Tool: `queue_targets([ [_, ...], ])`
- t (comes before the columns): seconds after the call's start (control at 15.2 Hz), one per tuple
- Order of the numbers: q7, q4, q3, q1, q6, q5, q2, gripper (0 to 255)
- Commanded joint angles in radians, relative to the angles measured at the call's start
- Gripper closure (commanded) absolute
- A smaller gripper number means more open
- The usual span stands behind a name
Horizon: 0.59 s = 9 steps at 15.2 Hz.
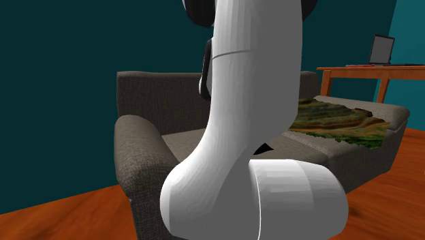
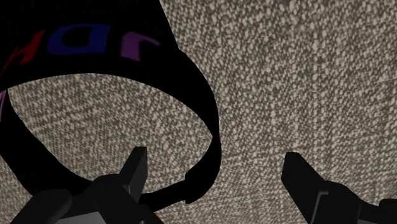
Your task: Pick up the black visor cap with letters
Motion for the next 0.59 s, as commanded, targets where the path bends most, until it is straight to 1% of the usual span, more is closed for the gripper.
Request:
queue_targets([
  [0.0, 0.001, -0.010, 0.000, 0.000, 0.033, 0.001, 0.022, 0],
  [0.13, 0.001, -0.010, 0.000, 0.000, 0.033, 0.001, 0.022, 0],
  [0.2, 0.001, -0.012, 0.000, 0.000, 0.034, 0.000, 0.021, 255],
  [0.53, 0.001, -0.012, 0.000, 0.000, 0.034, 0.000, 0.022, 255],
])
